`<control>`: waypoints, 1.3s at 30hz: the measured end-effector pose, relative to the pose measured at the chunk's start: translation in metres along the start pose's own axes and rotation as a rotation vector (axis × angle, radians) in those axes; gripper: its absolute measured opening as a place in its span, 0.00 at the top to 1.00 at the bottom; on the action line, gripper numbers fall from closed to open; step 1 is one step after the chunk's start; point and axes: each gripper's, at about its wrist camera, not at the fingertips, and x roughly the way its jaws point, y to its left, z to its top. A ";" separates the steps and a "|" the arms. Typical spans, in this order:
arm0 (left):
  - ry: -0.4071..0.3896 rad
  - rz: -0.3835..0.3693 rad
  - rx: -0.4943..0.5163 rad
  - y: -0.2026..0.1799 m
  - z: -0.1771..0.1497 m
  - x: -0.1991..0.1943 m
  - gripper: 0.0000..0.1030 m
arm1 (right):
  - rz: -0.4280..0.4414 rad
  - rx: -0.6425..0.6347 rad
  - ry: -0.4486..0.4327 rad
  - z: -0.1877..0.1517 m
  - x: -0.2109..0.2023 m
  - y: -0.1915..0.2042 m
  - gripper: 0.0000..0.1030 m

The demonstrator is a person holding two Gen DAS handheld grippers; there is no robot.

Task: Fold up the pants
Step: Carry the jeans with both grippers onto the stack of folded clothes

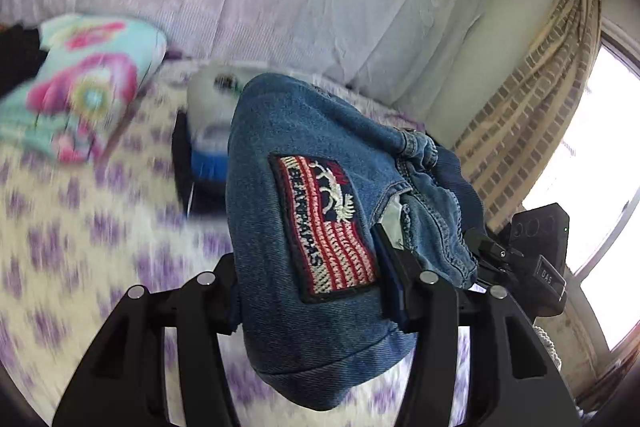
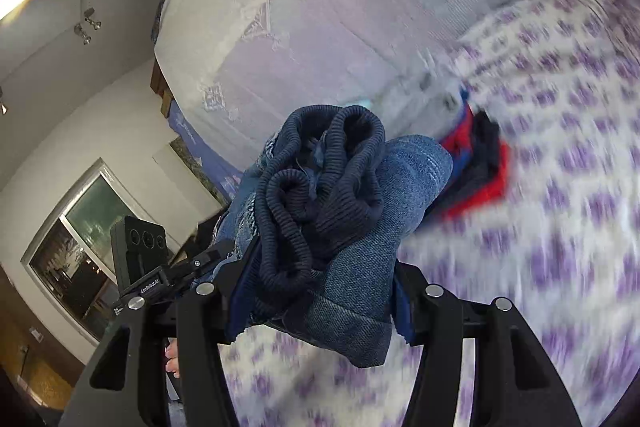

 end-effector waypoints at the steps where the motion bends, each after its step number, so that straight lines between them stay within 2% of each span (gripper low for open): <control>1: -0.001 -0.002 -0.004 -0.003 0.030 0.005 0.49 | 0.005 -0.007 -0.005 0.029 0.011 0.000 0.45; 4: -0.021 0.011 0.007 -0.012 0.104 0.021 0.49 | 0.014 -0.010 -0.011 0.106 0.045 -0.005 0.45; 7: -0.029 0.030 -0.013 0.002 0.164 0.053 0.49 | 0.008 -0.013 -0.015 0.169 0.081 -0.019 0.45; 8: -0.026 0.032 -0.036 0.011 0.182 0.068 0.49 | 0.004 -0.010 -0.015 0.180 0.091 -0.022 0.45; 10: -0.012 0.044 -0.063 0.024 0.200 0.093 0.49 | -0.015 -0.005 -0.010 0.204 0.115 -0.040 0.45; 12: 0.010 0.056 -0.089 0.039 0.210 0.119 0.49 | -0.030 0.005 0.001 0.214 0.134 -0.056 0.45; 16: 0.070 0.072 -0.136 0.080 0.206 0.171 0.49 | -0.071 0.051 0.050 0.213 0.174 -0.099 0.45; 19: 0.136 0.090 -0.168 0.106 0.180 0.205 0.46 | -0.114 0.065 0.078 0.197 0.192 -0.125 0.42; 23: 0.118 0.109 -0.142 0.116 0.166 0.219 0.39 | -0.068 0.141 0.110 0.182 0.205 -0.152 0.35; 26: 0.139 0.083 -0.179 0.124 0.165 0.224 0.38 | -0.070 0.139 0.110 0.180 0.209 -0.155 0.34; 31: 0.141 0.120 -0.153 0.119 0.159 0.226 0.38 | -0.069 0.165 0.103 0.174 0.211 -0.162 0.34; 34: 0.126 0.145 -0.161 0.112 0.161 0.218 0.38 | -0.088 0.135 0.096 0.176 0.207 -0.151 0.31; 36: 0.123 0.180 -0.130 0.102 0.163 0.211 0.37 | -0.167 0.103 0.090 0.180 0.203 -0.139 0.11; 39: 0.124 0.199 -0.147 0.101 0.163 0.203 0.35 | -0.223 0.022 0.089 0.182 0.200 -0.118 0.11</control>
